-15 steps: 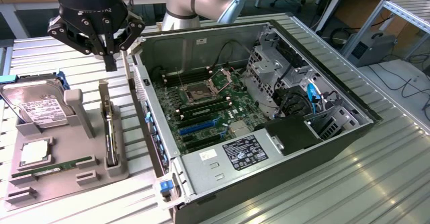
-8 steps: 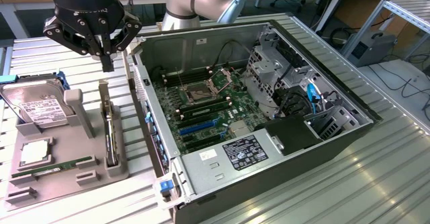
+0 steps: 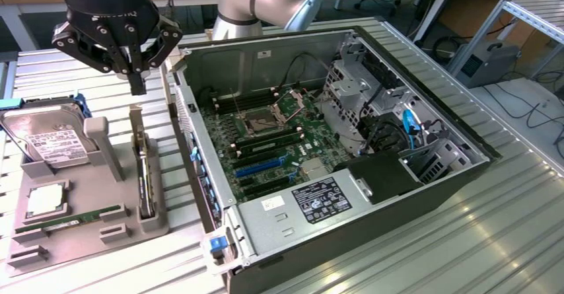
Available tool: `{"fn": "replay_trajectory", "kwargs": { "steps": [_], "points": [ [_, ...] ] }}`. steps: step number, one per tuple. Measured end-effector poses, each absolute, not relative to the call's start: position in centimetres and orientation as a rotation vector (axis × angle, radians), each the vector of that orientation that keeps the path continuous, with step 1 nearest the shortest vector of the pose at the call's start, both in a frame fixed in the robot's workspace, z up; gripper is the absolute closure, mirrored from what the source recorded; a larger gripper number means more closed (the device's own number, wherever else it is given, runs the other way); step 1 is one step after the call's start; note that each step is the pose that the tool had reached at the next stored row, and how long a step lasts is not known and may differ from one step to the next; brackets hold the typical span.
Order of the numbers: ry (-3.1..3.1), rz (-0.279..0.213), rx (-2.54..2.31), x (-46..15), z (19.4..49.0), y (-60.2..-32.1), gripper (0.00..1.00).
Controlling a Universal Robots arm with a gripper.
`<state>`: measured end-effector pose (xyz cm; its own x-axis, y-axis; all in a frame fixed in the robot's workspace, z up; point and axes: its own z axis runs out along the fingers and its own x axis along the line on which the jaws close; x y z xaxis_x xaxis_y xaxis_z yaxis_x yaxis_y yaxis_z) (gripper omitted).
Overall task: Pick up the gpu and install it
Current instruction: 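Reach for the gpu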
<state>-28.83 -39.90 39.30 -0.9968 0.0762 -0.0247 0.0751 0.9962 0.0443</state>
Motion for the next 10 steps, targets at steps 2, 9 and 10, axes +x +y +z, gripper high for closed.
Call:
{"fn": "replay_trajectory", "kwargs": {
  "steps": [2,9,10],
  "points": [
    [3.112,0.068,0.118,-28.90,39.30,-39.89,0.89],
    [3.112,0.068,0.118,-29.21,39.30,-39.89,0.89],
    [3.112,0.068,0.118,-29.26,39.30,-39.89,0.89]
  ]
}}
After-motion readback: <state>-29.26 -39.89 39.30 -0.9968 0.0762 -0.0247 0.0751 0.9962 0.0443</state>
